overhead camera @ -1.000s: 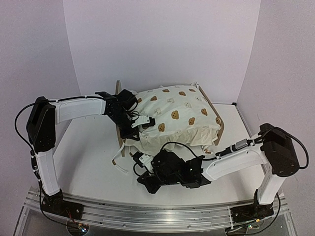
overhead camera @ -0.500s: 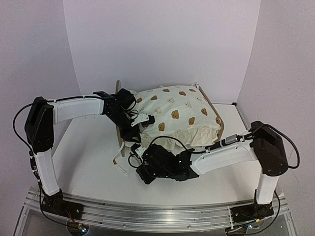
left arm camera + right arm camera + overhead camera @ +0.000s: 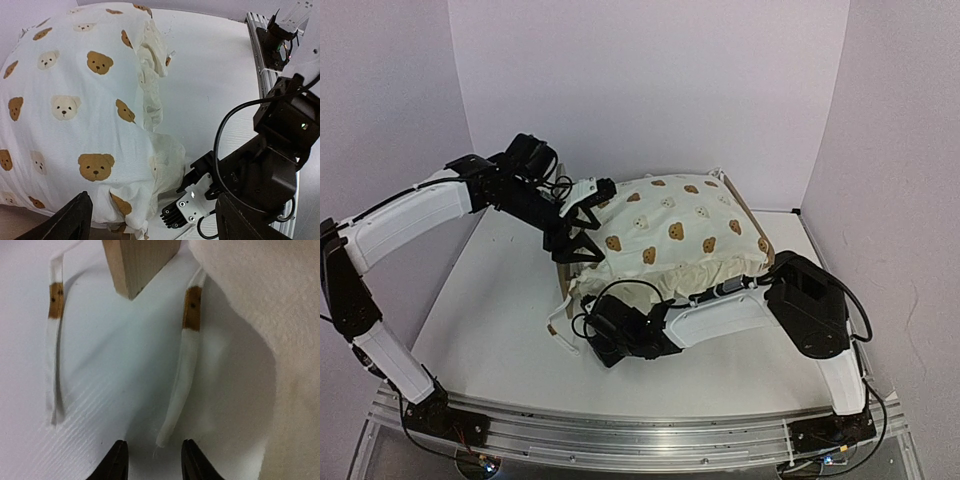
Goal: Set up the pet bed
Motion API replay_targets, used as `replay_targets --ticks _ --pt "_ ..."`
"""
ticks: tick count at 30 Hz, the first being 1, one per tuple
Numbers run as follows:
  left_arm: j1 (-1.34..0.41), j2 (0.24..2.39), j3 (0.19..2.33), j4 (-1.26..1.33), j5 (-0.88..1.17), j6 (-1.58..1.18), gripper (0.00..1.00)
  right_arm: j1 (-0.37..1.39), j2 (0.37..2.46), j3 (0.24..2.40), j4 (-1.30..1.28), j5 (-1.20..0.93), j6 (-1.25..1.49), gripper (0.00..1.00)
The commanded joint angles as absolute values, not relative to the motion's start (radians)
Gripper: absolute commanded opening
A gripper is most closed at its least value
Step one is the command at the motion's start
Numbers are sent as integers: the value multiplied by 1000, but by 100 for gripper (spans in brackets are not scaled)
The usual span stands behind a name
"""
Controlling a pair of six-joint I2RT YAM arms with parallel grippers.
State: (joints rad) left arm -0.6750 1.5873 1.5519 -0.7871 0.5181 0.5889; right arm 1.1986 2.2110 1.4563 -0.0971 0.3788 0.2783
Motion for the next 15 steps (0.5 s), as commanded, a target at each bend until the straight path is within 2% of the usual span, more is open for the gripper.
replay_targets --ticks 1,6,8,11,15 --pt "-672 1489 1499 -748 554 541 87 1186 2236 1481 -155 399 299 28" --pt "-672 1432 1437 -702 548 505 87 1179 2241 1462 -160 369 323 6" --pt "-672 1422 1421 -698 552 493 86 1174 2236 1458 -161 364 330 0" --pt "-672 1382 1369 -690 576 517 84 1168 2202 1439 -161 337 324 0" --pt "-672 1275 1201 -653 644 688 76 1167 2095 1391 -154 232 285 0"
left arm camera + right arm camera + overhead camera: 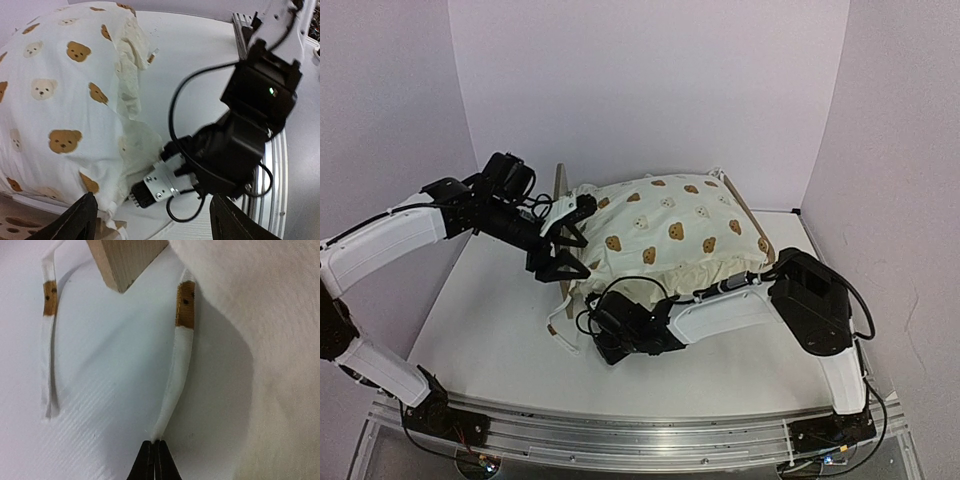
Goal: Set up the pet bed
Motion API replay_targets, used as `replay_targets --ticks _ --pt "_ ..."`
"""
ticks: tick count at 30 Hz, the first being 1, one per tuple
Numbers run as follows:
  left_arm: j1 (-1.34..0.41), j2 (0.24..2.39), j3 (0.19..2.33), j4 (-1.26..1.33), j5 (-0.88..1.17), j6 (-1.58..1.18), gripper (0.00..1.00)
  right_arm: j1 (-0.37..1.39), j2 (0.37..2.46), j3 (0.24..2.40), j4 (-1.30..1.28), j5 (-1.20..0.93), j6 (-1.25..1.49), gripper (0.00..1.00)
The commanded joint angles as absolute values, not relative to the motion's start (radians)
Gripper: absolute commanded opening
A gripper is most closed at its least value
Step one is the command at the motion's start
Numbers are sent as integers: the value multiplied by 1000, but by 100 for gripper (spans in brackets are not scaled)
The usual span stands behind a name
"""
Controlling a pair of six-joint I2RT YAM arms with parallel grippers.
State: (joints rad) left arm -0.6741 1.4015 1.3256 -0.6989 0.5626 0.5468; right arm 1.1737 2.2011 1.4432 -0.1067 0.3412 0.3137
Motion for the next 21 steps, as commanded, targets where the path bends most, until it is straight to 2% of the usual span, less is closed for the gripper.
replay_targets --ticks 1,4,8,14,21 --pt "-672 1248 1149 -645 652 743 73 1167 2072 1374 -149 198 280 0" --pt "-676 1210 1023 -616 663 872 67 1167 1998 1317 -120 136 285 0" --pt "-705 1228 911 -510 639 941 65 1167 1918 1244 -68 92 301 0" --pt "-759 1264 785 -151 611 997 76 1168 1834 1194 -21 7 346 0" --pt "-759 1366 736 -59 668 1105 76 1168 1726 1129 46 -49 396 0"
